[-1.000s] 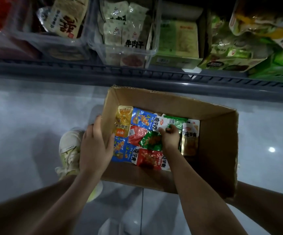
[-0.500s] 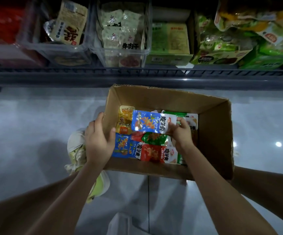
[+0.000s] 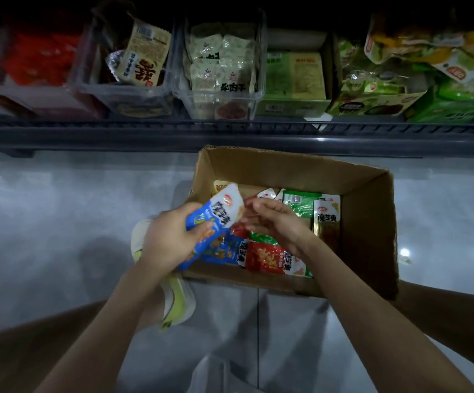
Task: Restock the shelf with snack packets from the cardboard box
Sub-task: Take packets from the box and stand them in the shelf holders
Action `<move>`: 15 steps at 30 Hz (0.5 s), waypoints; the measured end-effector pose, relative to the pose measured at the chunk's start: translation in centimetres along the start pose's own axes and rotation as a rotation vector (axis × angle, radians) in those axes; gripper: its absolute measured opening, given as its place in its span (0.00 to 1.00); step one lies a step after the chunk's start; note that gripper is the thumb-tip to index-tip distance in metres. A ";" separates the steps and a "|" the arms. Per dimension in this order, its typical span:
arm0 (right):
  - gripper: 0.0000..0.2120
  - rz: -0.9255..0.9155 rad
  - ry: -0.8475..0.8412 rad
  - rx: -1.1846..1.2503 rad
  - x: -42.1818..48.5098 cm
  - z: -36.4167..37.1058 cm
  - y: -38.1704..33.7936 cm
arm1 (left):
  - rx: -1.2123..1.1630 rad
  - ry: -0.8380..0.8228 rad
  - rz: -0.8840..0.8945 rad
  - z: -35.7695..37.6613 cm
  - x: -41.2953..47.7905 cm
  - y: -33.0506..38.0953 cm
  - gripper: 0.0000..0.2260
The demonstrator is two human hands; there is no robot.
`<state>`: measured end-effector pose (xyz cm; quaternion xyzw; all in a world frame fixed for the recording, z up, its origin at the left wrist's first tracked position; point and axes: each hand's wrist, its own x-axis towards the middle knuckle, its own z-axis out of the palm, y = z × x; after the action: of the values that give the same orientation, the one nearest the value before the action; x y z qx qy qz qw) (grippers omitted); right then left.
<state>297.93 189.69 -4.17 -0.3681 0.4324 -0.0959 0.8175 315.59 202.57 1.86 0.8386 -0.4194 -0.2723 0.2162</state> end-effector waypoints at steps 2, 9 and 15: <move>0.06 0.038 0.106 -0.191 1.1 -1.2 2.1 | -0.178 0.104 -0.113 -0.7 0.3 -1.1 0.11; 0.17 0.156 0.156 -0.882 3.8 -2.6 8.5 | -0.484 0.309 -0.310 -1.2 0.5 -3.0 0.06; 0.13 0.222 0.051 -1.103 5.5 -2.7 8.8 | -0.526 0.321 -0.308 -0.8 0.4 -2.6 0.09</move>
<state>297.71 191.94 -14.69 -0.6908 0.4741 0.2222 0.4987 317.83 203.75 0.76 0.8397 -0.1642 -0.2652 0.4445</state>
